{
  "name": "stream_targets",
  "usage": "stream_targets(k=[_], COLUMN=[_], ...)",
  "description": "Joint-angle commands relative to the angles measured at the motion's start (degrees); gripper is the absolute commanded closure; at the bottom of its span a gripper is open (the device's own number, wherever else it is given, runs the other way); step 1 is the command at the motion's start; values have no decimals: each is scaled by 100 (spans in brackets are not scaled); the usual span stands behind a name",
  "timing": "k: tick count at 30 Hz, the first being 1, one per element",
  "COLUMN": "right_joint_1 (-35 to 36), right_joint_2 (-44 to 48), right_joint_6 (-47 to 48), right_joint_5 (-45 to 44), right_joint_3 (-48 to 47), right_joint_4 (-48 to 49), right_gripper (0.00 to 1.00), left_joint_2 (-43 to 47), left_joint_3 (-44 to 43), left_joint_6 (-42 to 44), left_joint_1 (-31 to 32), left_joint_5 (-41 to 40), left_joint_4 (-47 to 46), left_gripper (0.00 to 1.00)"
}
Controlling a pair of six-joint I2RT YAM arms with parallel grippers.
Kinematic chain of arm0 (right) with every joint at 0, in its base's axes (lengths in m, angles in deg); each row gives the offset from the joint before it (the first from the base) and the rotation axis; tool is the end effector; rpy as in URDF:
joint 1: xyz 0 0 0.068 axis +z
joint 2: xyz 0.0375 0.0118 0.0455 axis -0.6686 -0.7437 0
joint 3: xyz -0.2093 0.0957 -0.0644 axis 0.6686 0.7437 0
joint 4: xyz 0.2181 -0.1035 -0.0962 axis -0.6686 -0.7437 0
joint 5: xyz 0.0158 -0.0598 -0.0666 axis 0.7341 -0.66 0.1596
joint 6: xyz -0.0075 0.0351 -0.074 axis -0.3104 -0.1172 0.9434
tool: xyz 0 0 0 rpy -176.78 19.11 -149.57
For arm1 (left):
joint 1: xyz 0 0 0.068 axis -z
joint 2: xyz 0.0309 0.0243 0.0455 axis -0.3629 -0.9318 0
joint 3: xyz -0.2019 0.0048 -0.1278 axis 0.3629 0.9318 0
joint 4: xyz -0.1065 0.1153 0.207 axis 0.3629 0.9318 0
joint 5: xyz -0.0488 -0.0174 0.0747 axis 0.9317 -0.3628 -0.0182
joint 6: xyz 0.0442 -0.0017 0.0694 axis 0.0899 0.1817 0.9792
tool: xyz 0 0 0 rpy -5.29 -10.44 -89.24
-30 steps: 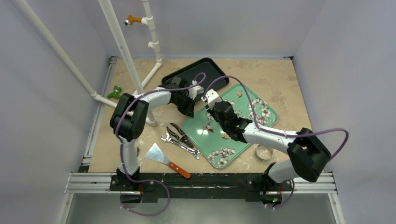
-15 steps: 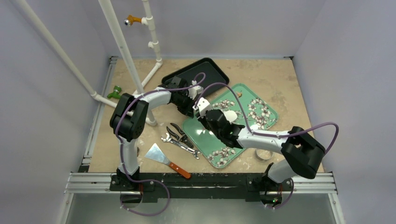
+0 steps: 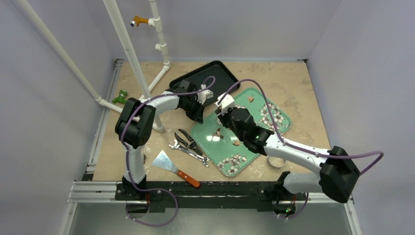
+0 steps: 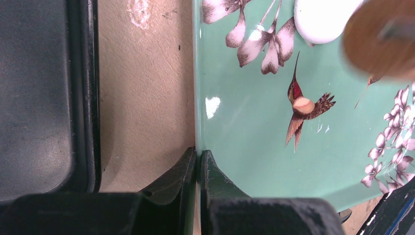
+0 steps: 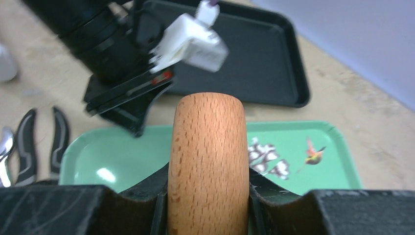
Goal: Roll out the dumpling wrappers from the dough
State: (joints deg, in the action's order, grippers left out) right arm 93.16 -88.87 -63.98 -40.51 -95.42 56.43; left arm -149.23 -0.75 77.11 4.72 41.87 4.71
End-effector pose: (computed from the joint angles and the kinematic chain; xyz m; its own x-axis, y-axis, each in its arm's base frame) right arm 0.2258 0.2356 0.2198 -0.1368 -0.3354 -0.9321 -0.4974 0.8370 -0.2281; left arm 0.3484 -0.2101 0.0954 -0.7148 0.4917 -0.4972 0.6895 0.6144 -0.3836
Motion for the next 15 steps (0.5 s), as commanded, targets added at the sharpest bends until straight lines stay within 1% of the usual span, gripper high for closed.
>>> stream_targets(k=[1,3,9,10,12,13,15], right_joint_1=[-554,-793,-810,-772,-597,-489,-164], right_joint_2=[109,-156,-831,-947,-1127,-1190,-1236], right_joint_6=[297,118,-328,-347,-583,-844,-940], right_joint_5=[-126,-134,-116,-133,-144,-95,-214], right_joint_3=[51,143,171,130,-66,-144,-167], right_joint_4=[658,587,-14,-125,-653,-858,-964], right_gripper=[100,100,100,100,100,100,100], left_joint_2=[-12,-20,-20,-19,-16,-19,-13], left_joint_3=[-64,-64,-64,-64,-64,-64,-64], left_joint_6=[100,100,96,95,101,100,94], left_joint_1=[-96,-96,-97,-95,-95,-103,-104], left_joint_5=[-25,-25,-25,-25,-25,-18,-19], left_joint_4=[-16,-16,-16,-20,-16,-16,-16], left_gripper=[100,100,100,100,100,100,100])
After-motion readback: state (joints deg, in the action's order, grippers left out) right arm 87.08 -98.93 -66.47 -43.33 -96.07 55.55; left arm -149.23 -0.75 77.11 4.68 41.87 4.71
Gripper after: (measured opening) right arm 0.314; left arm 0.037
